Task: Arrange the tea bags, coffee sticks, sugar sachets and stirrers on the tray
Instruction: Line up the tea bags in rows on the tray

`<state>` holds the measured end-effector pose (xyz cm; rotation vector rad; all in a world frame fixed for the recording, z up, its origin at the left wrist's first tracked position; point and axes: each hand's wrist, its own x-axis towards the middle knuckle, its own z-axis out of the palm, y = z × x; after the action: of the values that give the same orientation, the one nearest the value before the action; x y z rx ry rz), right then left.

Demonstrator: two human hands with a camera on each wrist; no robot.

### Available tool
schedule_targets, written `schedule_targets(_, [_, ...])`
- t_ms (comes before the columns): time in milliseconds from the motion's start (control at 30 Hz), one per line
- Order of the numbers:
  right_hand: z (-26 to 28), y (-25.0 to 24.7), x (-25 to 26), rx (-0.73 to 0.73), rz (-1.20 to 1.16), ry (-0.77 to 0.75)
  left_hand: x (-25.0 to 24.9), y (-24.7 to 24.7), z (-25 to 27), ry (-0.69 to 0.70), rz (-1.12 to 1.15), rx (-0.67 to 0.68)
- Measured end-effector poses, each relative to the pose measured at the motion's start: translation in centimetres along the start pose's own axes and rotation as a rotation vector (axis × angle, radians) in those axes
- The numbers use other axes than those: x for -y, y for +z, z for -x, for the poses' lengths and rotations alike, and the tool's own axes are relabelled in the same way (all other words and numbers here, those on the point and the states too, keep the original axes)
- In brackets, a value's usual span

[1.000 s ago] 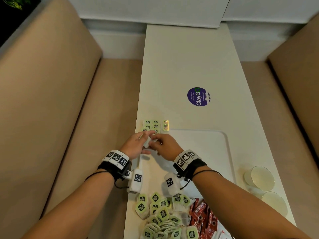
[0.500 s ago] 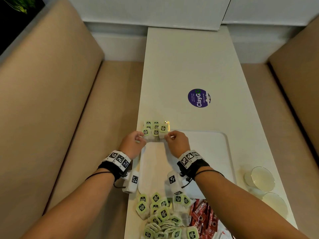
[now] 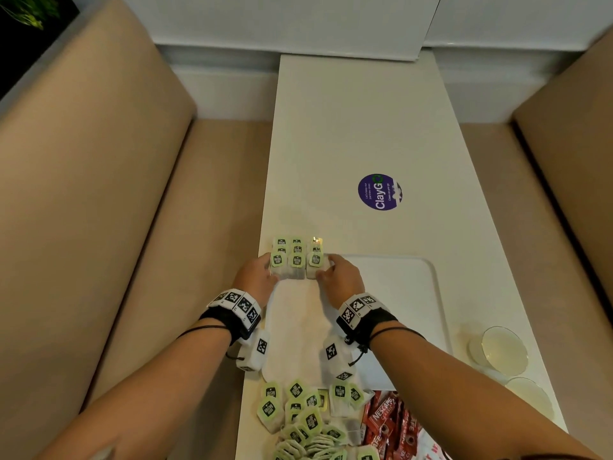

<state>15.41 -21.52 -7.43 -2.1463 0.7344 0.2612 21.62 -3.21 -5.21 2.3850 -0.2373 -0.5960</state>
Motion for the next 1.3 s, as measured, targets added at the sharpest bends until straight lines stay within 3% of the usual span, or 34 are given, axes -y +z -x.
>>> schedule_targets(467, [-0.5, 0.1, 0.8, 0.018, 0.04, -0.064, -0.7, 0.0, 0.0, 0.053, 0.006, -0.004])
schedule_targets(800, [1.1, -1.1, -0.3, 0.014, 0.066, -0.073, 1.0, 0.0, 0.0, -0.092, 0.01, 0.011])
schedule_targets(1000, [4.4, -3.6, -2.7, 0.128, 0.151, -0.228, 0.9, -0.3, 2.5, -0.032, 0.007, 0.022])
schedule_targets(1300, [10.5, -5.4, -7.4, 0.333, 0.297, -0.301, 2.0, 2.2, 8.7, 0.087, -0.142, 0.394])
